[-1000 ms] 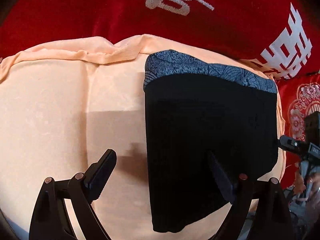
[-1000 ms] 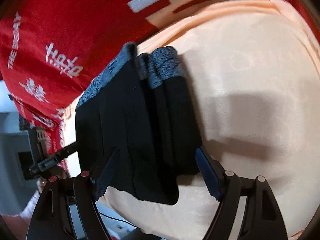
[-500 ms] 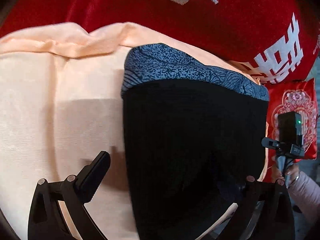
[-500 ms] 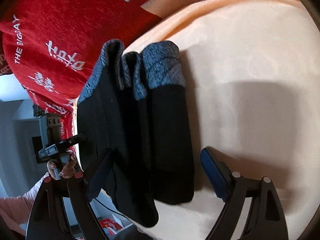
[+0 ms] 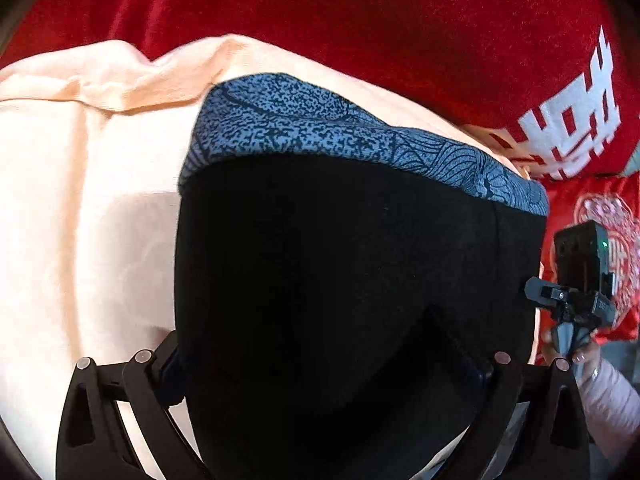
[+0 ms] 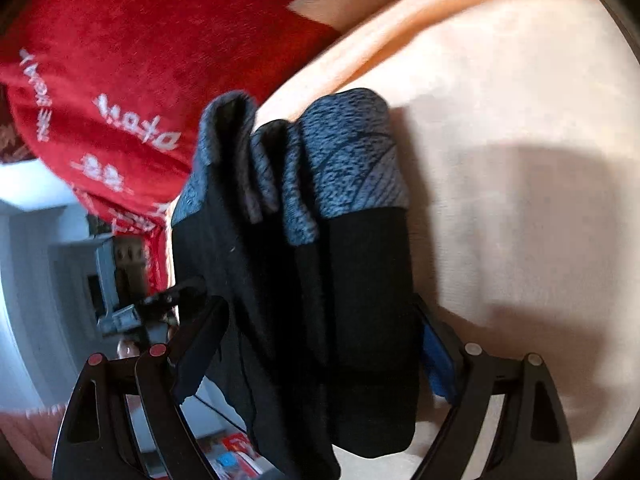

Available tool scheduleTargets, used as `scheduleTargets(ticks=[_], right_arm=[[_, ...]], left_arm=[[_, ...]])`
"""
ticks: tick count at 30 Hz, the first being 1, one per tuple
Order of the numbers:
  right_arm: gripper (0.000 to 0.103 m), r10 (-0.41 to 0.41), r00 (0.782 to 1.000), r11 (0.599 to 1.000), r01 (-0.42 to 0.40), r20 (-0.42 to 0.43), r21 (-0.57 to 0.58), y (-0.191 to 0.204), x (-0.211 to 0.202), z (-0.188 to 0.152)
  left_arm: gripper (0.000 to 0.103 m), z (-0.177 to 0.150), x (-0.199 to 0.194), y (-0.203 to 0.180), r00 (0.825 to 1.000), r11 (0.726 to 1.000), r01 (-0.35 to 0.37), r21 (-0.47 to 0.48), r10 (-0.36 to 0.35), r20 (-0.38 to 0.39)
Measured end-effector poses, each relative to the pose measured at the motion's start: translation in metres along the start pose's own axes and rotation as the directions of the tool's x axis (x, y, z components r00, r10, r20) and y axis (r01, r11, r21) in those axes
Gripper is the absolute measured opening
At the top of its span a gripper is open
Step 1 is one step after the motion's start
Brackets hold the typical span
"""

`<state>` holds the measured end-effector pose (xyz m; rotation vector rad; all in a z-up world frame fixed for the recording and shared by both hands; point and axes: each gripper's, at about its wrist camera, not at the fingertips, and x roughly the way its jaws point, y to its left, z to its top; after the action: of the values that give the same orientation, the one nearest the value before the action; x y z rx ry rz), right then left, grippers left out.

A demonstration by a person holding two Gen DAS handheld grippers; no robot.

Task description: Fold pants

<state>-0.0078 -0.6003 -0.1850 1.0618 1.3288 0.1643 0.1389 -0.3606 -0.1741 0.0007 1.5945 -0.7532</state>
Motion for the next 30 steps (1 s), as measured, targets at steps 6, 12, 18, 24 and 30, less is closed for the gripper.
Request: scheduleTargets(ticks=[6,12,18,24,30], right_arm=[[0.043,0.054,0.998,0.998,-0.054,0.027,0.019,0.007,-0.019,-0.008],[0.04,0.069,0.998,0.997,-0.069,0.008,-0.023,0.037,-0.032,-0.026],[0.04,0.107,0.994,0.994,-0.107,0.014,-0.015,0.063,-0.035,-0.072],[0.04,0.111,0.993,0.994,-0.111,0.027,0.007,0.078,-0.004,-0.123],[0.045,0.039,0.999,0.997,-0.04,0.015,0.067,0.052,0.035,-0.153]], left_arm=[[0.065,-0.013,-0.026,-0.017,0.997,0.999,-0.037,0.016,0.036,0.073],[0.061,-0.029,-0.054,-0.027,0.995,0.999,-0.045,0.001,0.045,0.092],[0.061,-0.068,-0.095,-0.013,0.994,0.999,-0.041,0.003,0.041,0.099],[0.061,-0.105,-0.118,0.026,0.995,0.999,-0.037,-0.027,0.039,0.087],[0.063,-0.128,-0.09,0.058,0.994,0.996,-0.082,-0.043,0.084,0.064]])
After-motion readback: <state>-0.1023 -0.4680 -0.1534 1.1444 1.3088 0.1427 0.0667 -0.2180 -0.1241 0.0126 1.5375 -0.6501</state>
